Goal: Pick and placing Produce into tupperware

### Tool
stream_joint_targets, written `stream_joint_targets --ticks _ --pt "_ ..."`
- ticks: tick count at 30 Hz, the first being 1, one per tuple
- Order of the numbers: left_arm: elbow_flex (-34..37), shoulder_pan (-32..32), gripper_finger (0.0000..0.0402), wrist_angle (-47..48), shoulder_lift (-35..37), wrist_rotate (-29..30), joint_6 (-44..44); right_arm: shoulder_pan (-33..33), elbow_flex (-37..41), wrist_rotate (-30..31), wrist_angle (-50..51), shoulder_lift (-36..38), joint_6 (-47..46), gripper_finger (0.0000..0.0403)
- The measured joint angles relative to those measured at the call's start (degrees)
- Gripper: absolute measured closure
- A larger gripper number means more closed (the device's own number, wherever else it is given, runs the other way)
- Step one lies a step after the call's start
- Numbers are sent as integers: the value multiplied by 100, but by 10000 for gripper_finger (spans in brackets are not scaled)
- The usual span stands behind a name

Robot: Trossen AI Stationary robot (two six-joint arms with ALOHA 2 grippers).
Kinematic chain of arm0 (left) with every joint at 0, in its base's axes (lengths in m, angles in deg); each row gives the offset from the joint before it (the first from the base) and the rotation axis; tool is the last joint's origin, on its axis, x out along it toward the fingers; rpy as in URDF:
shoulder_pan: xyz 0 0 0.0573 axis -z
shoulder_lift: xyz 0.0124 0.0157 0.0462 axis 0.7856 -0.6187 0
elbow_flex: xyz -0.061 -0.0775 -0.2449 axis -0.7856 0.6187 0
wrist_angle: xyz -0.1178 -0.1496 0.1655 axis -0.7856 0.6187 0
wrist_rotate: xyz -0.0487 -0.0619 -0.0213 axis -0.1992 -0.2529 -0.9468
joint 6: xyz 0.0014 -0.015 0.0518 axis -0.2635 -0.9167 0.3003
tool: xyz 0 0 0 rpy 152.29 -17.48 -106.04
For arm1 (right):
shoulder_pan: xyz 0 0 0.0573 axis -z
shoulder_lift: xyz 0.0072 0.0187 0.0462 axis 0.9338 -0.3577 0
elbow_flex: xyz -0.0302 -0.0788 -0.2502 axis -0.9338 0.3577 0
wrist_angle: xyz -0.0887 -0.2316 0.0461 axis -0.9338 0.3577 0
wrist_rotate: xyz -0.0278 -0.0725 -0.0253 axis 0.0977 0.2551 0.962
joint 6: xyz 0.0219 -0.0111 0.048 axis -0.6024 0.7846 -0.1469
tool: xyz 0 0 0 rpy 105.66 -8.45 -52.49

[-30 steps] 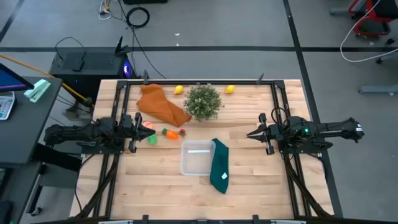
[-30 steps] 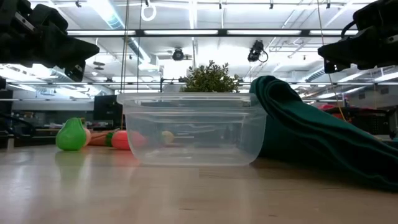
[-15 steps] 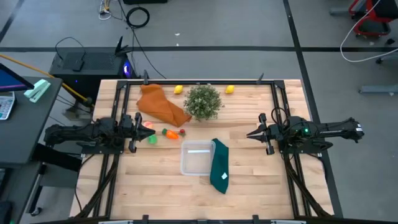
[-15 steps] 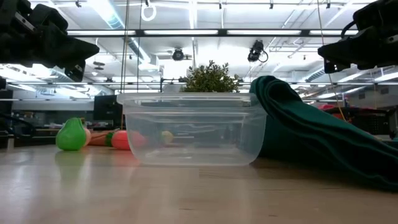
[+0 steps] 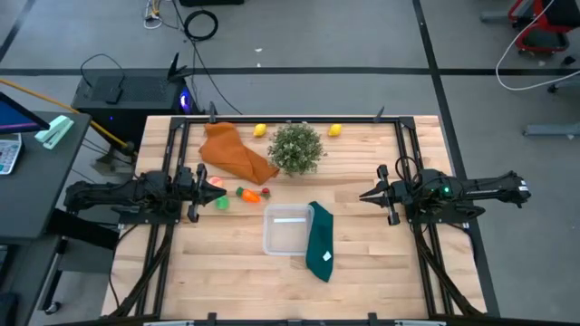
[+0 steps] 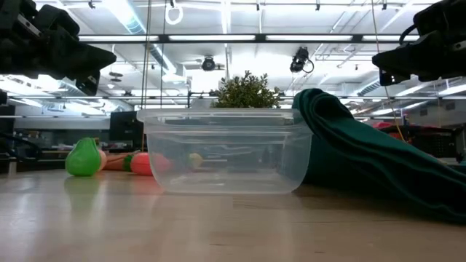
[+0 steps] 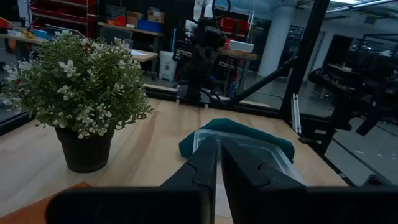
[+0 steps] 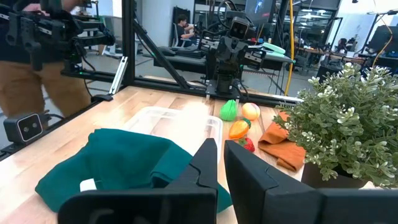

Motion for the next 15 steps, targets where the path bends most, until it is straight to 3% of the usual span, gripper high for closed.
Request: stream_joint_targets --ticks 15 --pt "-2 0 368 0 0 0 2 1 2 0 1 0 1 403"
